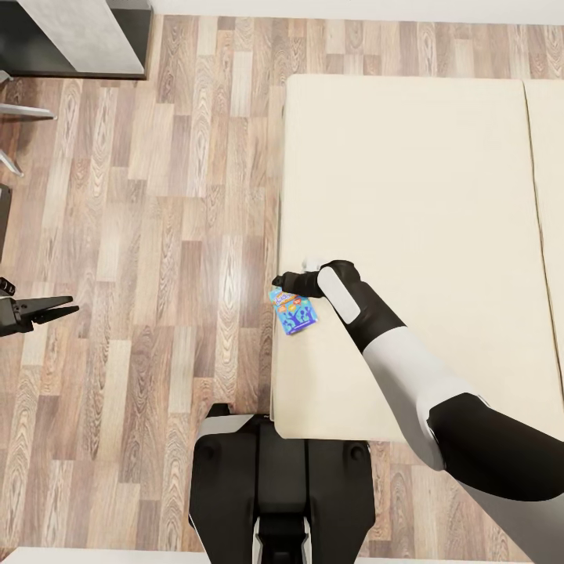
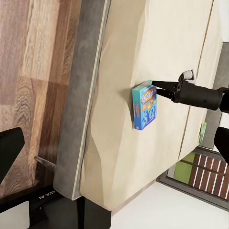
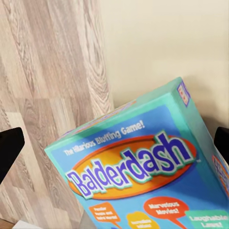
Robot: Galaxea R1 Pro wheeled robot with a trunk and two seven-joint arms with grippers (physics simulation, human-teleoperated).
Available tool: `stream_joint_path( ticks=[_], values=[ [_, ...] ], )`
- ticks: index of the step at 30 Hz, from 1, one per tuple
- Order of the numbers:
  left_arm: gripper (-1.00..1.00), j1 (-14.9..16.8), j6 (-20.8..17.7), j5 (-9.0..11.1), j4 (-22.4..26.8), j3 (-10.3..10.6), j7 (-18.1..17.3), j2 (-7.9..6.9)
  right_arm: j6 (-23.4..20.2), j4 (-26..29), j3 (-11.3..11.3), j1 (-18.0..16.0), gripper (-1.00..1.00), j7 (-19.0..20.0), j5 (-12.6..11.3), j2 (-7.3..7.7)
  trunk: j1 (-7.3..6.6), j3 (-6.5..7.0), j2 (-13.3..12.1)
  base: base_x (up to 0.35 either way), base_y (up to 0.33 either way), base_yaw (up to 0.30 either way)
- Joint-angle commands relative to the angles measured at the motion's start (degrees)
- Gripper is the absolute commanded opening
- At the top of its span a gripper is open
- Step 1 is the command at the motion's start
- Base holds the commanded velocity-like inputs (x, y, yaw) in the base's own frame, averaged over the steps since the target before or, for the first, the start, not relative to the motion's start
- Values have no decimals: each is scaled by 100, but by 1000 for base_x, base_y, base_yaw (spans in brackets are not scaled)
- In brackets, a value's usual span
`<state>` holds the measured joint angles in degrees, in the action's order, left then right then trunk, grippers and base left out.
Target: Put all the toys in the child's room - the three board games (two on the bed and one on the table), the two jigsaw puzzles on the table, and the tennis ball on the table - inside the toy box on the table in the child's room.
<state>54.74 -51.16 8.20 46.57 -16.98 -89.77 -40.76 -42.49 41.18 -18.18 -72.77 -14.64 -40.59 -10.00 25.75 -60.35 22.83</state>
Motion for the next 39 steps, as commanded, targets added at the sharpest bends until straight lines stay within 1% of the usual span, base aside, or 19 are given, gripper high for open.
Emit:
stream_joint_path(
  ticks=[1,11,13,16,19,21,25,29,30,32,33,35,36,37,38,39],
  values=[
    [100,1,-61,-2,-2,2,-23,-2,-7,5,-10,-2,100,-56,-54,0,4,-5,9,0,0,0],
    [100,1,-61,-7,-1,2,-23,-2,-13,21,-10,-1,100,-64,-38,0,4,63,9,0,0,0],
    [100,1,-61,-9,0,2,-23,-2,-23,91,-10,-1,100,-69,-38,0,4,81,9,0,0,0],
    [100,1,-61,-10,1,2,-23,-2,-49,274,-10,-1,100,-80,-39,0,4,108,9,0,0,0],
    [100,0,-53,-11,1,2,-23,-2,-112,631,-15,6,100,-89,-44,0,4,136,9,0,0,0],
    [100,-5,-51,-11,-5,2,-23,-7,-291,957,-11,49,100,-98,-28,0,4,155,9,0,0,0],
    [100,-14,-44,-14,-32,2,-23,-10,-463,1274,-7,123,100,-105,-16,0,4,192,9,0,0,0],
    [100,-38,34,-19,-102,2,-23,-12,-757,1872,7,351,100,-108,-8,0,4,229,9,0,0,0],
    [100,-43,96,-19,-159,2,-23,-13,-881,2104,16,474,100,-108,-6,0,4,238,9,0,0,0],
    [100,-46,171,-19,-245,2,-23,-14,-997,2358,27,619,100,-108,-4,0,4,256,9,0,0,0],
    [100,-48,248,-20,-356,2,-23,-16,-1094,2627,41,781,100,-109,-4,0,4,266,9,0,0,0],
    [100,-49,339,-20,-488,2,-23,-17,-1174,2894,51,959,100,-109,-5,0,4,284,9,0,0,0],
    [100,-50,446,-20,-638,2,-23,-18,-1233,3158,58,1150,100,-109,-12,0,4,293,9,0,0,0],
    [100,-52,506,-20,-717,2,-23,-19,-1256,3295,60,1248,100,-109,-15,0,4,302,9,0,0,0],
    [100,-55,637,-20,-886,2,-23,-19,-1291,3591,63,1453,100,-106,-25,0,4,312,9,0,0,0],
    [100,-56,707,-20,-974,2,-23,-19,-1303,3758,65,1561,100,-103,-29,0,4,321,9,0,0,0]
  ],
)
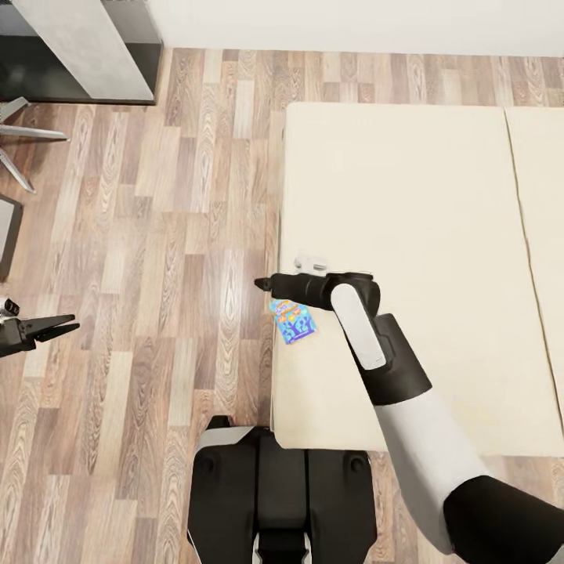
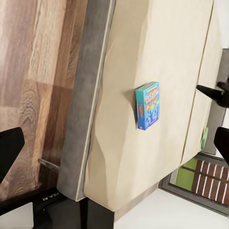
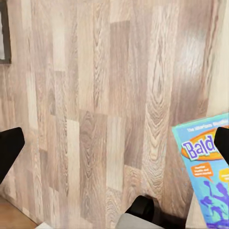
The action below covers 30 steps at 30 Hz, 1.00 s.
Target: Put all the toys in the child's room - the three board games (two on the bed and one on the table), the two jigsaw puzzles on the table, and the tennis ball on the table - inside the toy box on the table in the child's room.
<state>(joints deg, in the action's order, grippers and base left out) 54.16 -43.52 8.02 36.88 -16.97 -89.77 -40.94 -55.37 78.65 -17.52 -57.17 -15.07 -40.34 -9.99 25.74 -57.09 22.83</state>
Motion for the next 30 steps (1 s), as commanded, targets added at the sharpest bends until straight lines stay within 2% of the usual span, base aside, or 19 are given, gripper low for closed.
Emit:
stream_joint_path(
  ticks=[1,2,4,5,7,9,10,12,13,16,17,19,20,21,22,25,27,30],
  values=[
    [100,2,12,-2,-96,1,-23,-1,-24,187,1,115,100,-56,-59,57,4,4,9,0,0,0],
    [100,1,153,-6,-284,1,-23,0,-26,537,13,366,100,-45,-70,219,4,13,9,0,0,0],
    [100,0,293,-9,-480,1,-23,3,-16,817,64,643,100,-30,-81,387,4,31,9,0,0,0],
    [100,-3,439,-18,-681,7,-23,4,-4,987,164,921,100,-6,-90,533,4,41,9,0,0,0],
    [100,-6,676,-24,-989,13,-23,6,36,1129,372,1294,100,79,-98,662,4,59,9,0,0,0],
    [100,-8,840,-26,-1202,9,-23,6,84,1182,518,1505,100,192,-101,727,4,78,9,0,0,0],
    [100,-9,994,-27,-1417,6,-23,6,158,1216,661,1694,100,379,-103,778,4,87,9,0,0,0],
    [100,-9,1133,-29,-1623,8,-23,7,257,1239,812,1855,100,658,-105,813,4,105,9,0,0,0],
    [100,-11,1251,-32,-1808,13,-23,7,368,1252,994,1993,100,1028,-107,836,4,115,9,0,0,0],
    [100,-15,1413,-35,-2054,24,-23,7,505,1264,1327,2225,100,1727,-106,859,4,142,9,0,0,0],
    [100,-17,1518,-36,-2197,30,-23,10,566,1268,1603,2430,100,2263,-106,868,4,152,9,0,0,0],
    [100,-18,1618,-33,-2323,37,-23,17,612,1271,1894,2659,100,2828,-106,871,4,170,9,0,0,0],
    [100,-18,1702,-32,-2425,43,-23,31,647,1273,2161,2890,100,3386,-104,870,4,180,9,0,0,0],
    [100,-18,1734,-31,-2463,45,-23,37,662,1273,2279,3000,100,3652,-103,869,4,189,9,0,0,0],
    [100,-20,1781,-27,-2518,47,-23,43,694,1274,2481,3206,100,4129,-99,872,4,198,9,0,0,0],
    [100,-26,1837,-23,-2588,46,-23,48,848,1275,2837,3606,100,4973,-64,884,4,226,9,0,0,0],
    [100,-27,1855,-23,-2614,47,-23,50,1097,1275,3015,3914,100,5302,-47,890,4,245,9,0,0,0],
    [100,-40,1861,-16,-2655,51,-23,63,1410,1276,3128,4367,100,5497,-39,899,4,273,9,0,0,0]
  ],
)
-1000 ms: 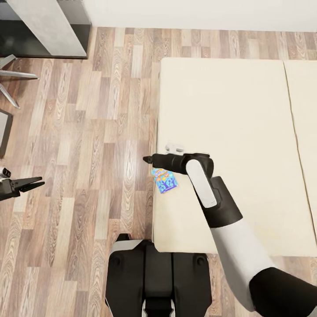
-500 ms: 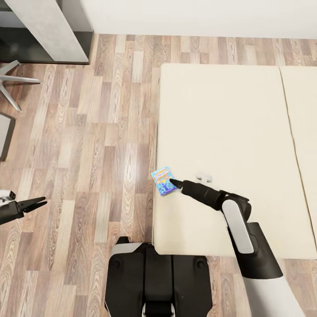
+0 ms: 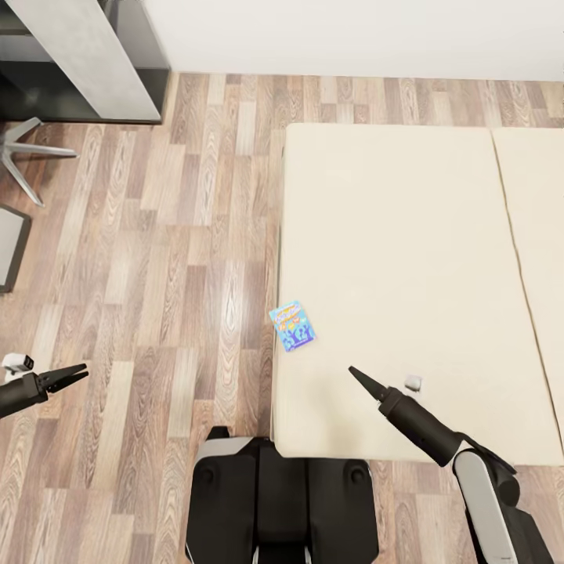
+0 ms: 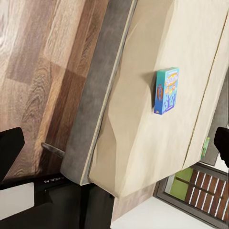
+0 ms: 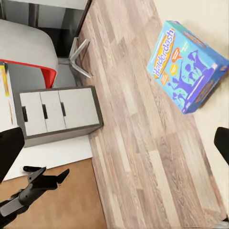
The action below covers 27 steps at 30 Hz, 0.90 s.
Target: Put all the toys in the child's room - the three board games (two on the bed and one on the table), the two jigsaw puzzles on the table, and the tennis ball on the table - inside the toy box on the table in the child's room.
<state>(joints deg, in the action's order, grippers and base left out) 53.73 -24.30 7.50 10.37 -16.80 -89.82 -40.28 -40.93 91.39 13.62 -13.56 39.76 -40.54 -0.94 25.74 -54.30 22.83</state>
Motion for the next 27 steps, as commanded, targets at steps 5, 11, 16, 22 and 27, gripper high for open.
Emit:
stream_joint_path(
  ticks=[5,11,16,22,27],
  values=[
    [100,-8,-73,47,-57,26,-18,77,210,2,164,364,100,305,-16,7,5,42,8,0,0,0],
    [100,-11,-51,55,-130,20,-18,148,281,-1,241,454,100,607,-11,9,5,98,8,0,0,0],
    [100,-11,-49,58,-140,19,-18,158,294,-5,251,465,100,644,4,14,5,145,8,0,0,0],
    [100,-12,-49,59,-141,17,-18,160,363,-7,254,468,100,641,15,9,5,199,8,0,0,0],
    [100,-12,-49,64,-129,18,-18,161,462,-7,255,468,100,621,21,8,5,220,8,0,0,0]
  ],
)
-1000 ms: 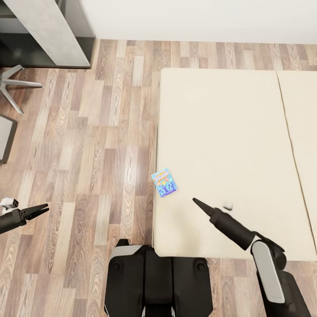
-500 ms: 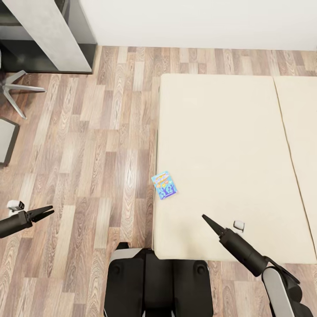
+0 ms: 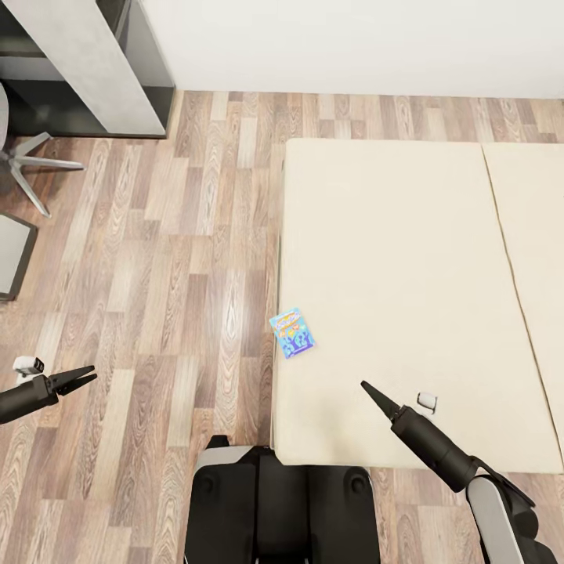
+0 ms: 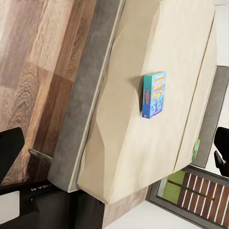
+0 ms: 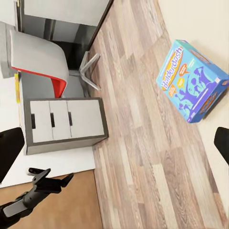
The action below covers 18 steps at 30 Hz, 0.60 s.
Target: Put all the toys in the child's room - the three board games (two on the bed and one on the table), the two jigsaw puzzles on the table, and the tennis ball on the table - inside the toy box on the table in the child's room.
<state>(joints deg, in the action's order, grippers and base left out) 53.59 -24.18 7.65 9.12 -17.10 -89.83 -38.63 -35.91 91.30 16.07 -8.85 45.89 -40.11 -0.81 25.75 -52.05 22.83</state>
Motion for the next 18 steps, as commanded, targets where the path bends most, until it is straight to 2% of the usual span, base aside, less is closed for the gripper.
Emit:
stream_joint_path(
  ticks=[1,4,8,18],
  values=[
    [100,2,-61,50,-1,48,-17,-4,-36,2,11,-2,100,4,-19,-5,3,-4,9,0,0,0],
    [100,2,-61,52,6,47,-17,-4,-27,2,11,-2,100,-4,41,-6,3,-2,9,0,0,0],
    [100,2,-61,52,10,38,-17,-5,-16,-6,6,-2,100,-15,284,-22,3,-1,9,0,0,0],
    [100,2,-61,53,19,15,-17,-4,-12,-7,69,-2,100,-19,357,-10,3,-1,9,0,0,0]
  ],
)
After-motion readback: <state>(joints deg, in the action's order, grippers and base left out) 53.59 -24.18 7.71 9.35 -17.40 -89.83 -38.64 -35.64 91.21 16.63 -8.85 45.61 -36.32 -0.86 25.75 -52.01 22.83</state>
